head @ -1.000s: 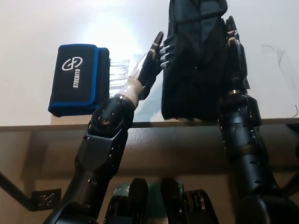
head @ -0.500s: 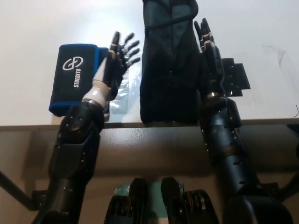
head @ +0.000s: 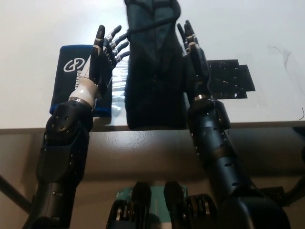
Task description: Use both hands to pick up the lunch bag on the right hand side and smoothly move it near the note book on the left hand side
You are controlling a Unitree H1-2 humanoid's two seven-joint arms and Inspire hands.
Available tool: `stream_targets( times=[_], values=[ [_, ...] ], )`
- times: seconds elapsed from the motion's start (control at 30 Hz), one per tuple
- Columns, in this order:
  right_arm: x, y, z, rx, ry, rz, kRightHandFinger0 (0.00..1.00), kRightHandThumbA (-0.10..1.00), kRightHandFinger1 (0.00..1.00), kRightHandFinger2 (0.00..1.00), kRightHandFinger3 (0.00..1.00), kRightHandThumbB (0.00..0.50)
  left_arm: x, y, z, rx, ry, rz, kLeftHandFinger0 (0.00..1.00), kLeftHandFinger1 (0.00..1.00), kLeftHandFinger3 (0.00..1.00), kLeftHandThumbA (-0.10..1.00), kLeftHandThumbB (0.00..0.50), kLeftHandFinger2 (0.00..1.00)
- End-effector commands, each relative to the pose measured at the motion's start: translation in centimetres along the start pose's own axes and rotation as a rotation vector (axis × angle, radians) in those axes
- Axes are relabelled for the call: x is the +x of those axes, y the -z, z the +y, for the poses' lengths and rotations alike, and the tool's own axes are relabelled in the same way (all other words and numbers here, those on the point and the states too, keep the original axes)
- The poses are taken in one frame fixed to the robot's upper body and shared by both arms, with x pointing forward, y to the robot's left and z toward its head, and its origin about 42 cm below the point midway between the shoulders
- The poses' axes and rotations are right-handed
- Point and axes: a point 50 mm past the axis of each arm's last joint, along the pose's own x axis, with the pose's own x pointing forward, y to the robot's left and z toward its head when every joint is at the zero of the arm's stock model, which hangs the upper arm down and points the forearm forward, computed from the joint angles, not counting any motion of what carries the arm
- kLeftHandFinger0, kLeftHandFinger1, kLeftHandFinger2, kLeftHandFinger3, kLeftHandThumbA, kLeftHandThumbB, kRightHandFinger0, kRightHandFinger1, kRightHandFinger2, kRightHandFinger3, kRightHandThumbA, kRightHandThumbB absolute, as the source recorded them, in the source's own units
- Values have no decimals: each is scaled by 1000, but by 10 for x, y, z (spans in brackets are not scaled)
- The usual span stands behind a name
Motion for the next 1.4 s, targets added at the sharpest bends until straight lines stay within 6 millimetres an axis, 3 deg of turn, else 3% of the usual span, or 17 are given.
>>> stream_targets(
  times=[0.0,0.23,0.57,1.1,1.17,1.2,1.3,1.37],
  values=[
    [18,1,45,-26,-136,-13,1000,1000,1000,1000,1000,295,9,-27,-1,-2,17,-84,1000,1000,1000,1000,345,1000],
    [24,3,52,-33,-140,-1,1000,1000,1000,1000,1000,296,7,-33,7,-12,11,-85,1000,1000,1000,1000,317,1000],
    [27,20,67,-43,-180,49,1000,1000,1000,1000,1000,293,6,-39,17,4,-10,-83,1000,1000,1000,1000,326,1000],
    [35,25,80,-46,-196,71,1000,1000,1000,1000,1000,282,6,-46,34,23,-62,-101,1000,1000,1000,1000,316,1000],
    [36,23,78,-81,-196,68,1000,1000,1000,1000,1000,303,6,-46,36,29,-59,-101,1000,1000,1000,1000,308,1000],
    [36,19,74,-187,-195,51,1000,1000,1000,1000,1000,287,6,-46,39,40,-54,-95,1000,1000,1000,1000,314,1000],
    [36,6,61,-385,-173,5,1000,1000,1000,1000,1000,301,2,-46,46,85,-40,-73,1000,1000,1000,1000,308,1000],
    [36,-10,49,-547,-162,-44,1000,1000,1000,1000,1000,303,-3,-47,56,144,-51,-72,1000,1000,1000,1000,253,1000]
  ],
)
